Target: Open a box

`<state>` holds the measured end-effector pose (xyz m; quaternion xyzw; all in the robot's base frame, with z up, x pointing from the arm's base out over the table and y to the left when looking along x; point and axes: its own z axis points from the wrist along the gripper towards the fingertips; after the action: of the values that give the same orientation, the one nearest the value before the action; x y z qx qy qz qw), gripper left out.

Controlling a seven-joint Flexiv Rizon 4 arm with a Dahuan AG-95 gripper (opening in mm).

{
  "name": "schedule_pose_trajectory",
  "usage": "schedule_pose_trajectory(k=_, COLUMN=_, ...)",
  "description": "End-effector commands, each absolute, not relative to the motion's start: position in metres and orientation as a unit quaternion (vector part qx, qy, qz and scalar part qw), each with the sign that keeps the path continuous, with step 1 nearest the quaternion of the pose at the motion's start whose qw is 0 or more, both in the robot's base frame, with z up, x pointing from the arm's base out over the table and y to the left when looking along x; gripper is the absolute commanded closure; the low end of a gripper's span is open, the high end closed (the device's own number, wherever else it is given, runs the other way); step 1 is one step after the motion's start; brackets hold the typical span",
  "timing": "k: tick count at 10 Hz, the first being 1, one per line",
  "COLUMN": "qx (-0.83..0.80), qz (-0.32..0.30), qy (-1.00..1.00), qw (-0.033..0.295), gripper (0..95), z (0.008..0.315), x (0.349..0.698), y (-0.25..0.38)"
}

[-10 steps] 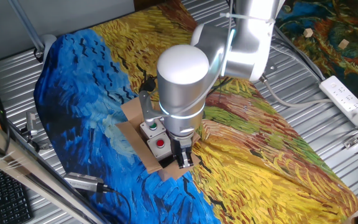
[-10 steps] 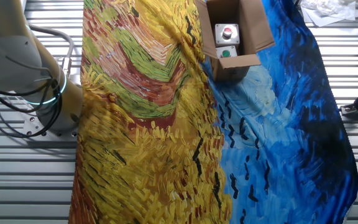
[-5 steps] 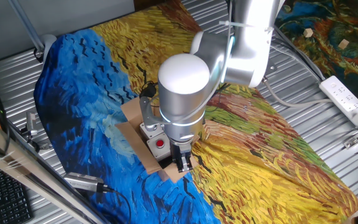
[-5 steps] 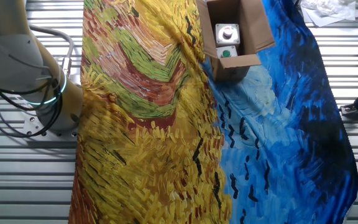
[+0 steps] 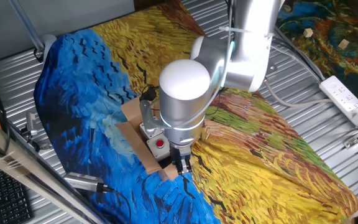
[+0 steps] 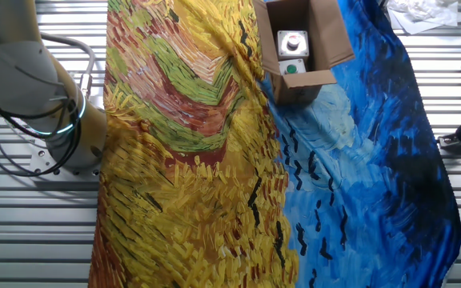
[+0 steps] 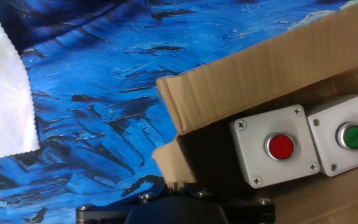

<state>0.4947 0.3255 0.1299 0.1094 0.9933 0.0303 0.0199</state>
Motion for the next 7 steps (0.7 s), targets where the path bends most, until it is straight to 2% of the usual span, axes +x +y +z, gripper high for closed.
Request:
schedule_pose_trajectory(k=1, qx=0.11, qz=0.026, qy=0.993, qw=0.021, gripper=95.0, z=0.1258, x=0.4955, y=0.3241)
schedule_pose_trajectory(k=7, qx=0.106, qz=0.017, qy=0.994, qw=0.027, gripper=95.0, z=0.1179, x=0.4938, y=0.3201)
